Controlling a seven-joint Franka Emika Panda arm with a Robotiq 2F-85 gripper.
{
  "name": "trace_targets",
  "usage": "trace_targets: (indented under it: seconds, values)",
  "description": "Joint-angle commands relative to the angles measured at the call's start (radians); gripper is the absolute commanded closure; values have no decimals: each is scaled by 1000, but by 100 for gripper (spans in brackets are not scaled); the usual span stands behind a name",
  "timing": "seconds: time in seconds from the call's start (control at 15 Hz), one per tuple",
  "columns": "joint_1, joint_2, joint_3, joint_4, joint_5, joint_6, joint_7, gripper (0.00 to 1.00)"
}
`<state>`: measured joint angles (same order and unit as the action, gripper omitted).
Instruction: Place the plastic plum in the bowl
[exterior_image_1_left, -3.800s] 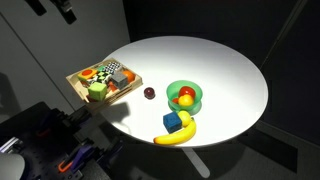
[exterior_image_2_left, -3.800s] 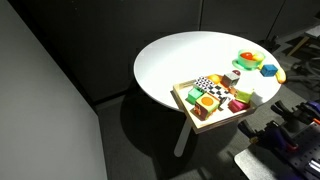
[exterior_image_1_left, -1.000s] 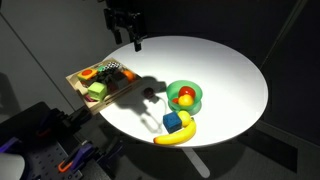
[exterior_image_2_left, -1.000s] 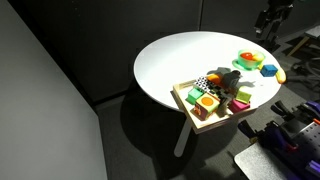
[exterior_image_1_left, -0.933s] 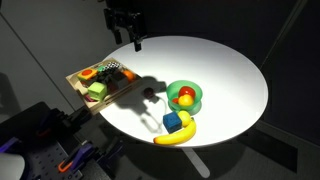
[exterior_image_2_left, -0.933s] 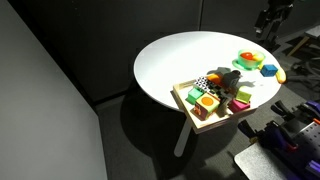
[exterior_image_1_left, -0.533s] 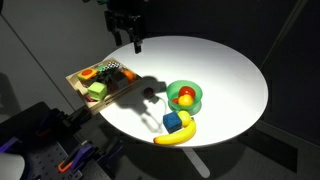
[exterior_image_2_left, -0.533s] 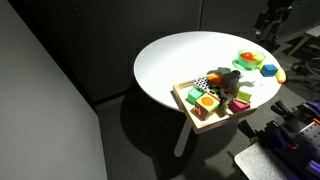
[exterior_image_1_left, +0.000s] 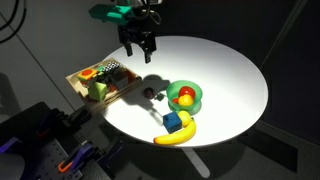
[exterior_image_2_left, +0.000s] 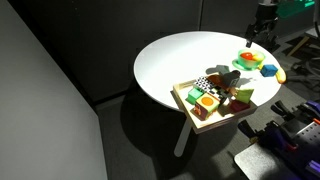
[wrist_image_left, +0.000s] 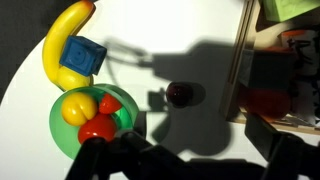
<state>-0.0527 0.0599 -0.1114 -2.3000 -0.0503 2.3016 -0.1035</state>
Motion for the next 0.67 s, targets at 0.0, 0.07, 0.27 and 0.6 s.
trace_targets:
  seconds: [0.0, 0.07, 0.27, 0.6]
  values:
    - [-13, 114, 14, 75, 11, 37, -7, 0]
    - [-14, 143, 16, 91, 9, 47, -6, 0]
    - [-16, 229, 24, 144, 14, 64, -12, 0]
    - [-25, 358, 39, 243, 25, 71, -17, 0]
